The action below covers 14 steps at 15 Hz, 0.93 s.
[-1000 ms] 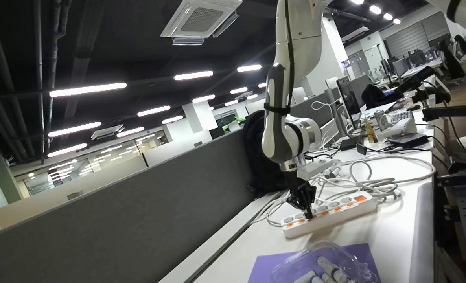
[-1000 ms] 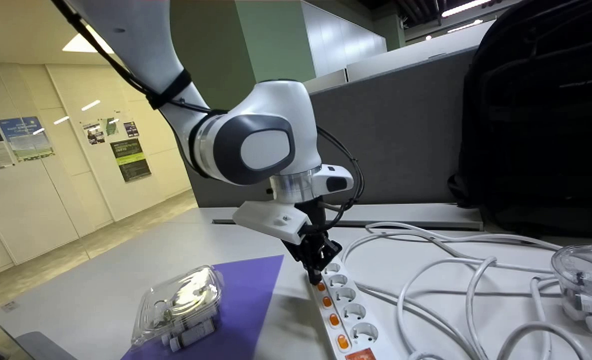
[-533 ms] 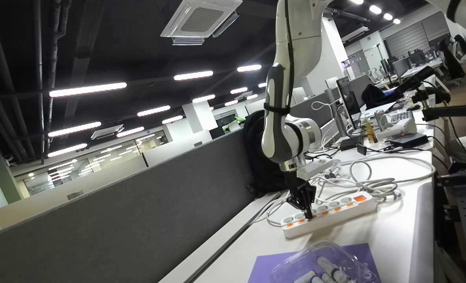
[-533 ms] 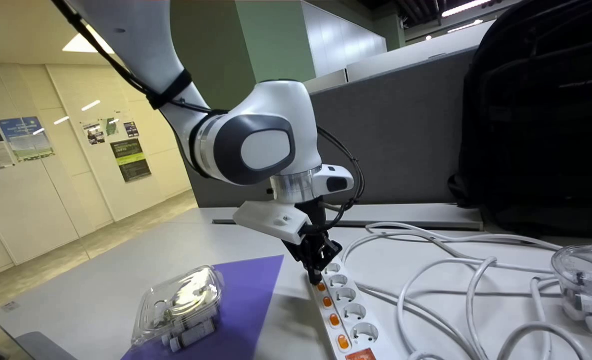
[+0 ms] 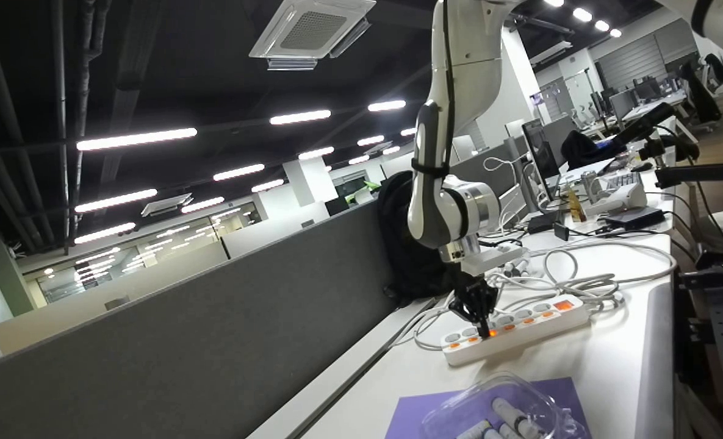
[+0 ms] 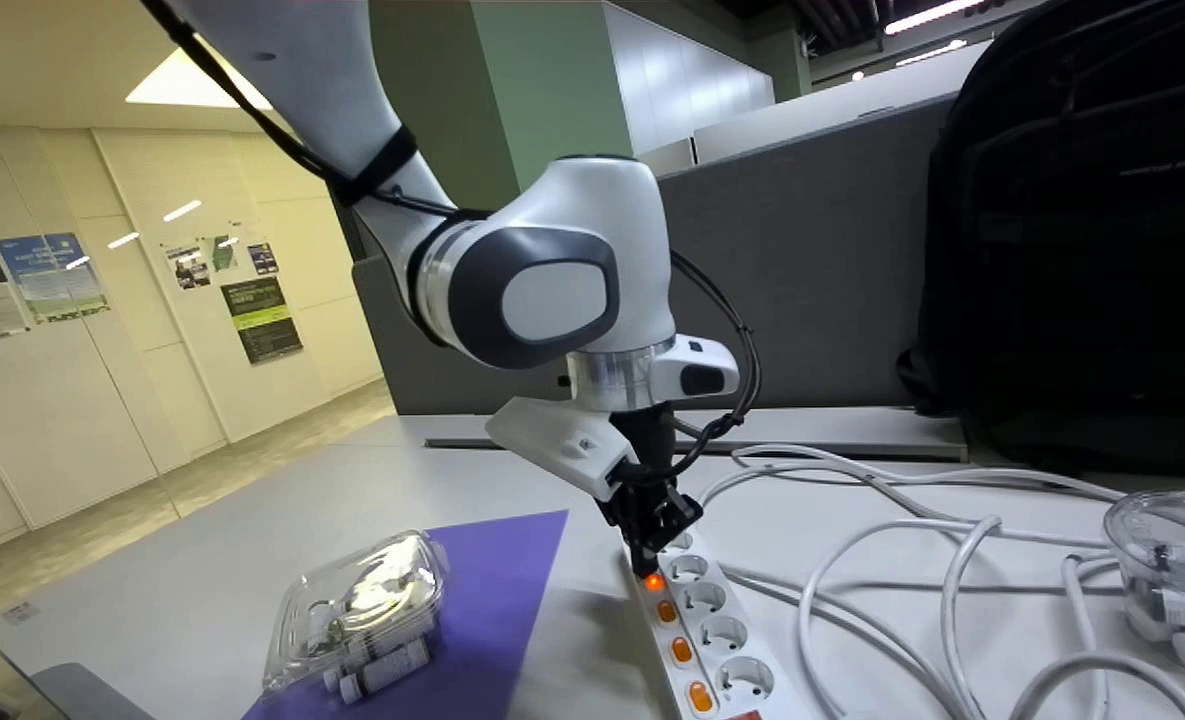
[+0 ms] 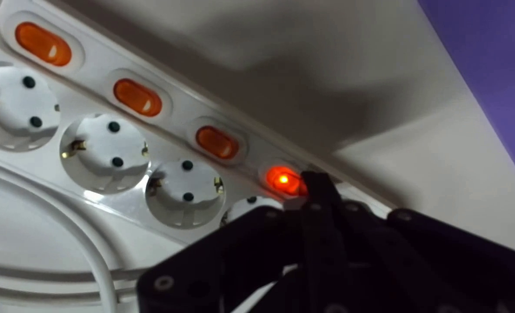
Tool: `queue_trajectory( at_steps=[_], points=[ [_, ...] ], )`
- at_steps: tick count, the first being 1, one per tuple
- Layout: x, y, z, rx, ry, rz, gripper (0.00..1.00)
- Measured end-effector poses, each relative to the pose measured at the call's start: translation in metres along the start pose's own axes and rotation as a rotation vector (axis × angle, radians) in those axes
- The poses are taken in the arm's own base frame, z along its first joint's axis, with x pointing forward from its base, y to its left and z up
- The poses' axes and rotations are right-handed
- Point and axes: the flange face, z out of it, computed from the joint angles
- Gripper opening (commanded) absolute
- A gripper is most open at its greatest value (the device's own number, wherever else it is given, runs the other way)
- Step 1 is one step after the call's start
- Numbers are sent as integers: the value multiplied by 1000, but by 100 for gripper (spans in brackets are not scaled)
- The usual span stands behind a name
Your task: Turn on the third and second switches from the left on the extension cable
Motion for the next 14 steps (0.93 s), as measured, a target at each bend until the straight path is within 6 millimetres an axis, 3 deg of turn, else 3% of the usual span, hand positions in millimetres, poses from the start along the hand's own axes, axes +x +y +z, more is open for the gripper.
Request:
queue_trajectory(
  at_steps=[9, 14],
  points=[
    [8, 7, -1, 8, -25, 27, 0],
    [7, -13, -2, 18, -13, -22, 0]
  ],
)
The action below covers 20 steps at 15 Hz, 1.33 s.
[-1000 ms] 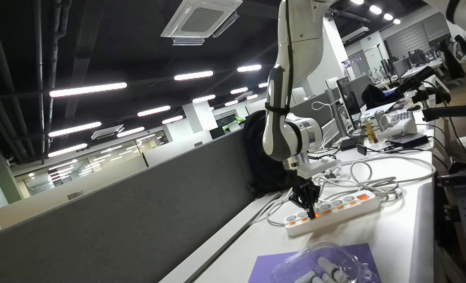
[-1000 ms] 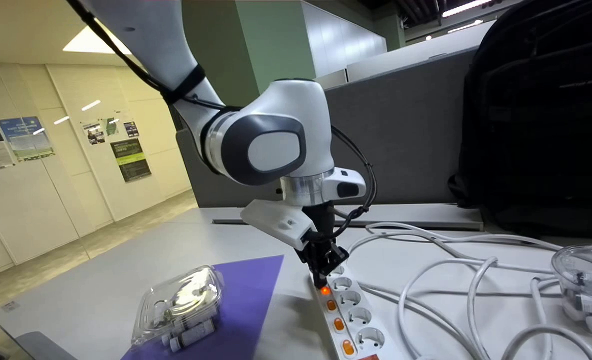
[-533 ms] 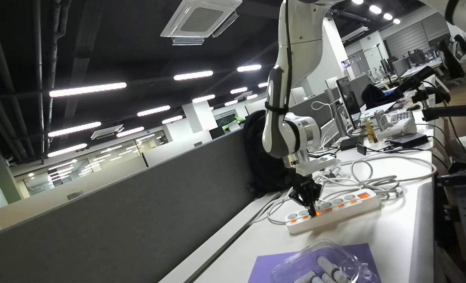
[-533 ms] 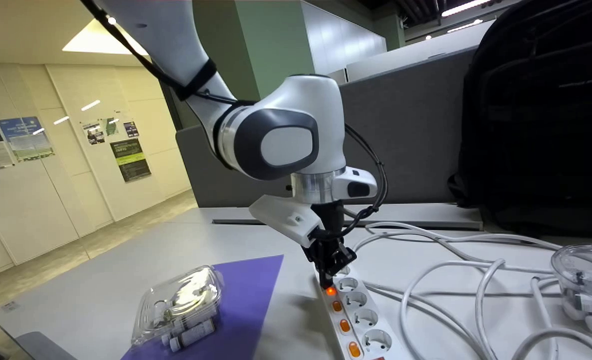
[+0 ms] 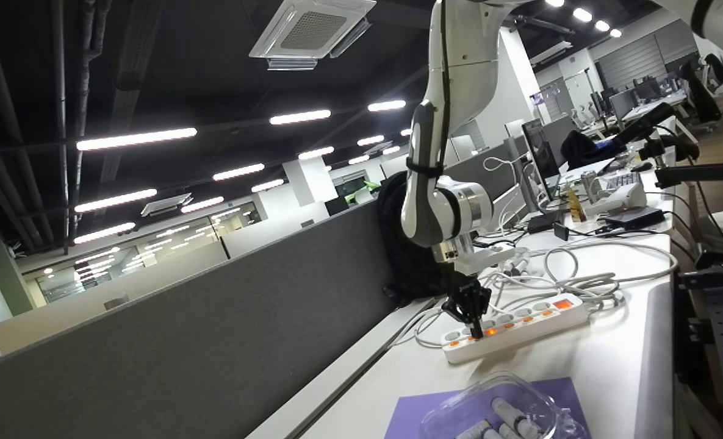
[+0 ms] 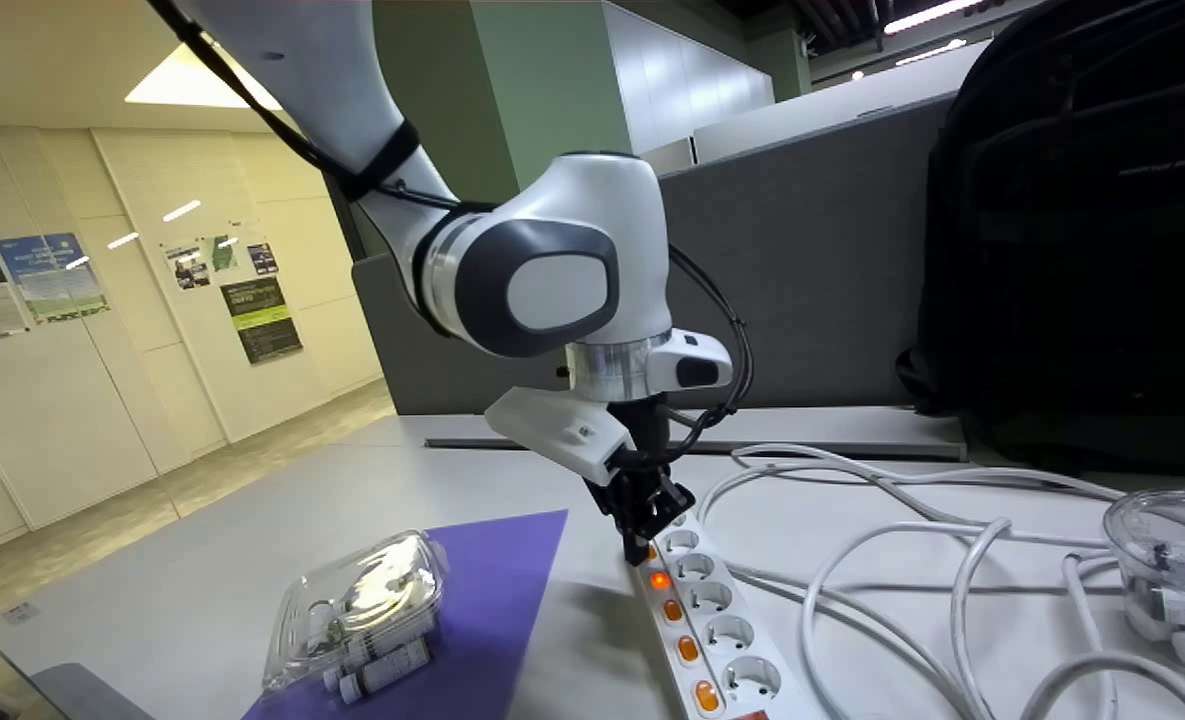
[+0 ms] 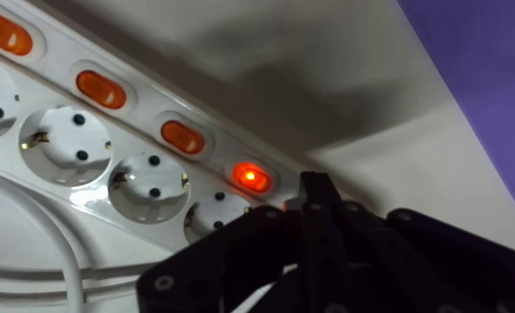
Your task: Turn on the third and second switches from the left on the extension cable
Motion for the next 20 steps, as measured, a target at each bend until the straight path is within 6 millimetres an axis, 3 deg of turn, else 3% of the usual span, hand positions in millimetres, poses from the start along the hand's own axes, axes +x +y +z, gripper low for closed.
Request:
queue_trajectory(
  at_steps=[7, 12, 20],
  points=[
    [5, -15, -11, 8, 36, -25, 0],
    [8, -11, -17, 9, 48, -16, 0],
    [12, -5, -8, 5, 39, -4, 0]
  ],
)
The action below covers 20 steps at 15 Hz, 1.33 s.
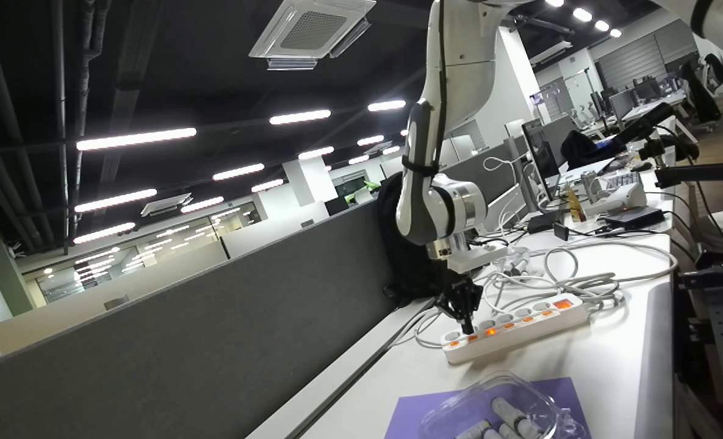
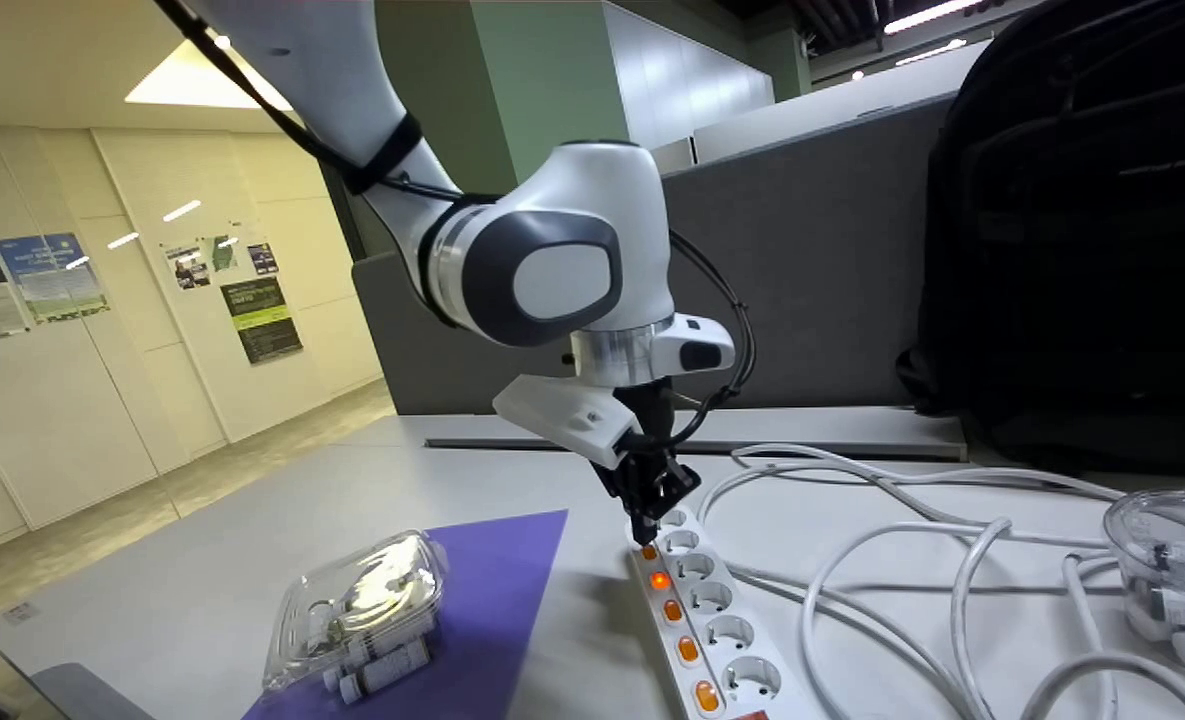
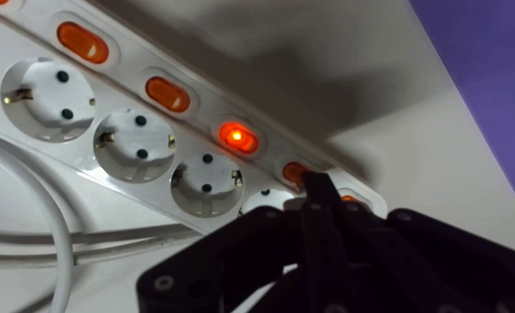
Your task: Turn on the third and second switches from the left on the extension cable
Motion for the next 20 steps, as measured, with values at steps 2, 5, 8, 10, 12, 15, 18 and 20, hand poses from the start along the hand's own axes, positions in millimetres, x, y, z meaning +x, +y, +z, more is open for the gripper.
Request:
queue_trajectory(
  at_steps=[2, 5, 8, 10, 12, 15, 18, 20],
  points=[
    [1, 1, 4, -1, -4, 1, 0],
    [3, 1, 8, -3, -9, -2, 0],
    [3, 0, 9, -9, -9, -11, 0],
    [3, -2, 9, -18, -10, -22, 0],
    [3, -5, 9, -34, -11, -36, 0],
    [3, -13, 10, -79, -12, -55, 0],
    [3, -24, 11, -138, -10, -77, 0],
    [2, -30, 13, -174, -8, -90, 0]
  ],
)
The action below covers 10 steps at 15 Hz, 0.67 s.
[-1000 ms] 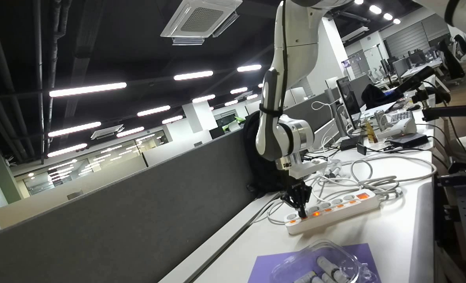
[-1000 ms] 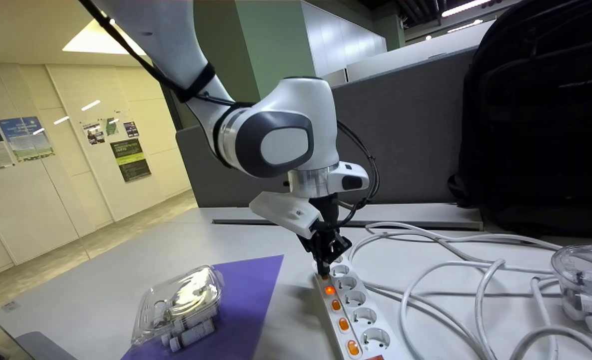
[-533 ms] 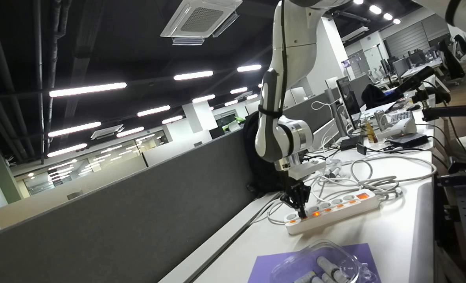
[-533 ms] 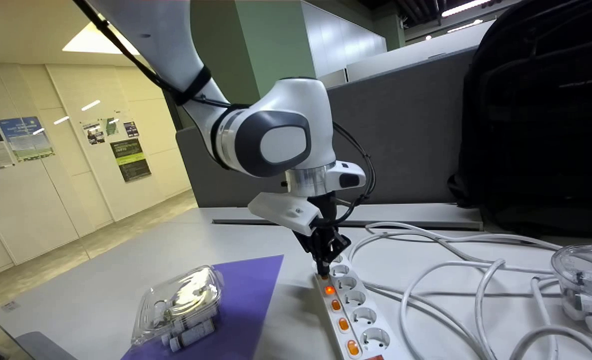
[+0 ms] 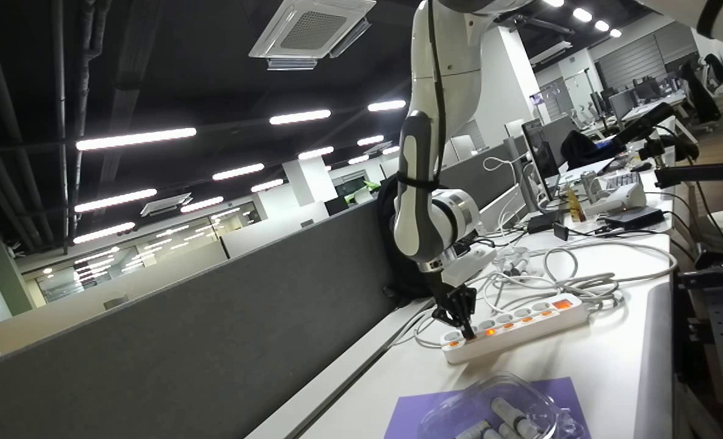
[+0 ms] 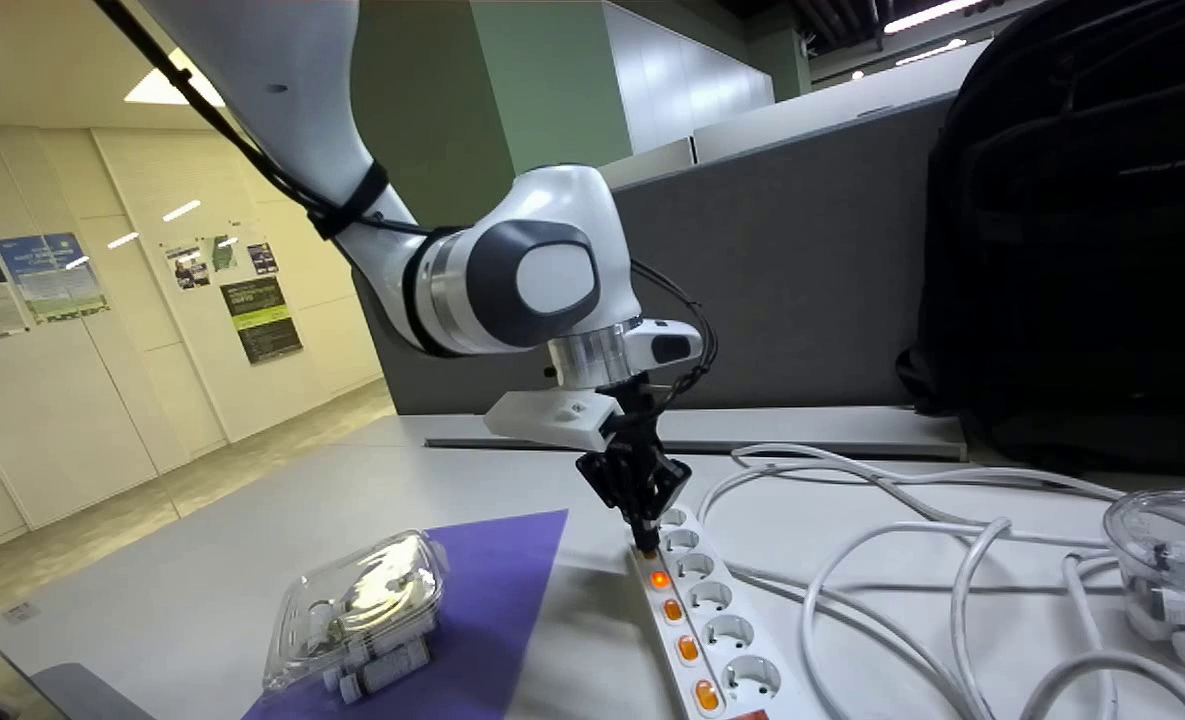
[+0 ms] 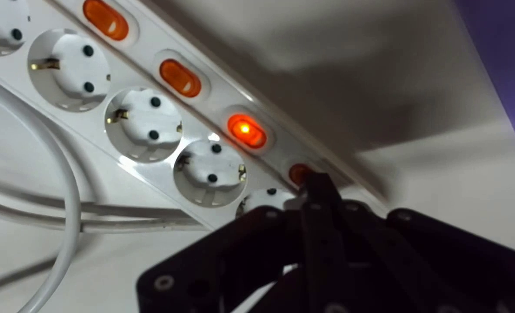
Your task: Turn on the third and second switches from the left on the extension cable
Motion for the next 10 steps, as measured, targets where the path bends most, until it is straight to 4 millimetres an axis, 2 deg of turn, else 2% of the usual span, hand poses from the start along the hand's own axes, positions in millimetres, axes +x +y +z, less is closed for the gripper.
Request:
queue_trajectory(
  at_steps=[10],
  points=[
    [8, -37, 5, -201, -34, -49, 0]
  ],
)
